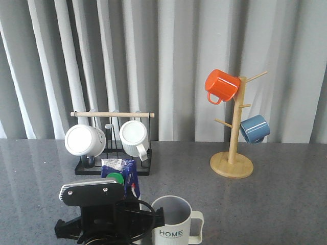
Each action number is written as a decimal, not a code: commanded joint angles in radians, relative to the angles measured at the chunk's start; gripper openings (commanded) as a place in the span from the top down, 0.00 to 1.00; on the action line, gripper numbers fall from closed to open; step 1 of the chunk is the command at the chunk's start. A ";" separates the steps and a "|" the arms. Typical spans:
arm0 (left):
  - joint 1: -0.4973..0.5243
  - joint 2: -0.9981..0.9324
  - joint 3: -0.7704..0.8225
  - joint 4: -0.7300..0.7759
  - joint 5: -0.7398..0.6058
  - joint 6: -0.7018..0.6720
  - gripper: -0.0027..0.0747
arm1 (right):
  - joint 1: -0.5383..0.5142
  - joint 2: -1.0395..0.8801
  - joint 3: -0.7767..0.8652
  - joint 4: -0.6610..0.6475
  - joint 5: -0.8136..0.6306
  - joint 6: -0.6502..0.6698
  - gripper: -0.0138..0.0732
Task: Place milk next to cup
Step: 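Lower the milk carton onto the table beside the white mug, then open the left gripper and raise it away from the carton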
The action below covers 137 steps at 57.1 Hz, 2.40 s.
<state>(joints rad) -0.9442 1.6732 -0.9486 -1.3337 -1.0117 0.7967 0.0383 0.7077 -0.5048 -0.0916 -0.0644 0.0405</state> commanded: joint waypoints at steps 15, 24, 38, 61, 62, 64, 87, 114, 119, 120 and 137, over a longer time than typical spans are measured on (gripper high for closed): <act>-0.004 -0.037 -0.017 0.041 -0.039 -0.008 0.96 | -0.005 -0.003 -0.029 -0.002 -0.071 -0.003 0.85; -0.004 -0.037 -0.017 0.041 -0.039 -0.008 0.96 | -0.005 -0.003 -0.029 -0.002 -0.071 -0.003 0.85; -0.004 -0.037 -0.017 0.026 -0.050 -0.008 0.95 | -0.005 -0.003 -0.029 -0.002 -0.071 -0.003 0.85; -0.004 -0.038 -0.017 -0.008 -0.055 -0.005 0.36 | -0.005 -0.003 -0.029 -0.002 -0.071 -0.003 0.85; -0.004 -0.038 -0.017 -0.004 -0.055 -0.004 0.27 | -0.005 -0.003 -0.029 -0.002 -0.071 -0.003 0.85; -0.004 -0.038 -0.017 -0.004 -0.055 0.000 0.16 | -0.005 -0.003 -0.029 -0.002 -0.071 -0.003 0.85; -0.013 -0.107 -0.017 0.145 -0.079 0.048 0.04 | -0.005 -0.003 -0.029 -0.002 -0.071 -0.003 0.85; -0.013 -0.431 -0.017 0.358 -0.039 0.116 0.98 | -0.005 -0.003 -0.029 -0.002 -0.071 -0.003 0.85; -0.013 -0.466 -0.017 0.327 -0.054 0.114 0.98 | -0.005 -0.003 -0.029 -0.002 -0.071 -0.003 0.85; -0.013 -0.474 -0.017 0.323 -0.054 0.113 0.98 | -0.005 -0.003 -0.029 -0.002 -0.071 -0.003 0.85; -0.013 -0.501 -0.017 0.339 -0.050 0.121 0.97 | -0.005 -0.003 -0.029 -0.002 -0.071 -0.003 0.85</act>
<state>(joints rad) -0.9541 1.1936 -0.9432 -1.0516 -1.0390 0.9174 0.0383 0.7077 -0.5048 -0.0916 -0.0644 0.0405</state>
